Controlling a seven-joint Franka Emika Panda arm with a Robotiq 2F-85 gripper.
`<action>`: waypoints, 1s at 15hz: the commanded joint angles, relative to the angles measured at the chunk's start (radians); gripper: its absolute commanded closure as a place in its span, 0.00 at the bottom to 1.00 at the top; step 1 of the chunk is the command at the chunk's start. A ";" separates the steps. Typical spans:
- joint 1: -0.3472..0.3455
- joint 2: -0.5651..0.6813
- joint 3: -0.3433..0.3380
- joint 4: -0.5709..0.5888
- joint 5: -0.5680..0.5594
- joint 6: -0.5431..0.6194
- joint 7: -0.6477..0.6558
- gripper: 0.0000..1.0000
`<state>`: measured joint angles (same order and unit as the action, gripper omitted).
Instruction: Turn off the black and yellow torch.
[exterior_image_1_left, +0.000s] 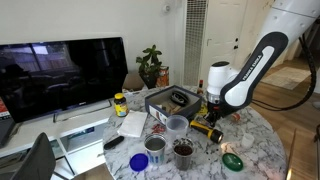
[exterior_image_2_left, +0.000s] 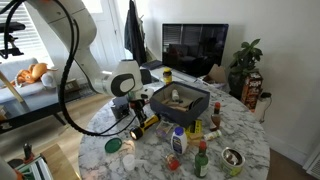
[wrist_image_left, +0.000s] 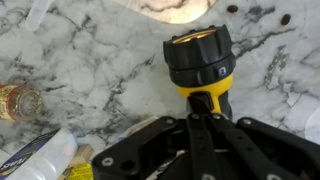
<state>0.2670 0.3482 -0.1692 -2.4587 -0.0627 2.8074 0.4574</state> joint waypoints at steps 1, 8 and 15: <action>0.001 0.012 -0.001 0.005 -0.026 0.008 0.023 1.00; 0.001 0.030 -0.002 0.017 -0.027 0.026 0.021 1.00; -0.003 0.051 0.006 0.033 -0.015 0.017 0.012 1.00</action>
<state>0.2670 0.3733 -0.1676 -2.4348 -0.0648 2.8109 0.4574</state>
